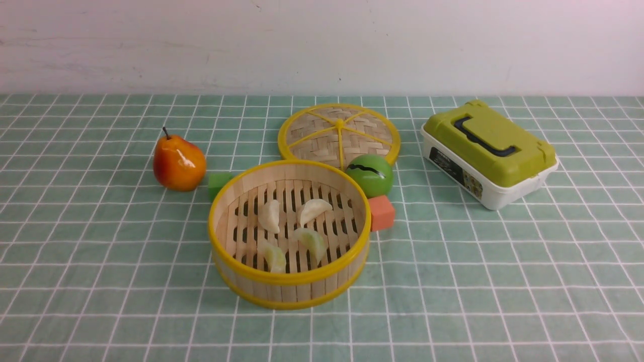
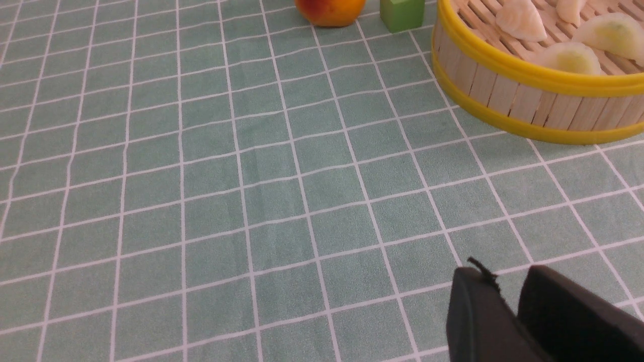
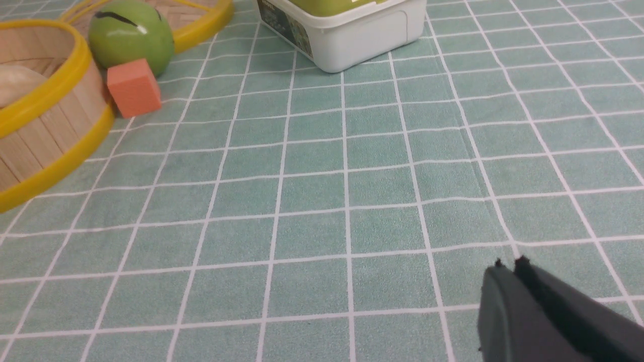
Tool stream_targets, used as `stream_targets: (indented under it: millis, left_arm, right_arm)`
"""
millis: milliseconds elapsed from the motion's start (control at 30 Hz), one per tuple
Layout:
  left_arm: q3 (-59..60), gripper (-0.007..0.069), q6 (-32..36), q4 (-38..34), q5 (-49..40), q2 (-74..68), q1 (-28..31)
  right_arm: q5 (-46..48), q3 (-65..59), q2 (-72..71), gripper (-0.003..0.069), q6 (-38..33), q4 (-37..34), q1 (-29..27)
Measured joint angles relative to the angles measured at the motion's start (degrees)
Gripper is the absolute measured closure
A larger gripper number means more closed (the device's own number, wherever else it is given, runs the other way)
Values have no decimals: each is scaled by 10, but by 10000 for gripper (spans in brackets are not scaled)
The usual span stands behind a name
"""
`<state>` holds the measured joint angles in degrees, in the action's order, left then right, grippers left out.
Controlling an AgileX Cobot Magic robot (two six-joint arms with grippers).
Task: Put the dumplings into the steamer on the table with the blue tablecloth.
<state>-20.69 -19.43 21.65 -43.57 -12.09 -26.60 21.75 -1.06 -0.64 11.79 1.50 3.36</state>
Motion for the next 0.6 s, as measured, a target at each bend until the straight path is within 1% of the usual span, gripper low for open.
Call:
stream_targets:
  millis: [600]
  left_arm:
    - [7,477,0,0,4,18,1]
  right_arm:
    - [0,0,0,645,0,0,0]
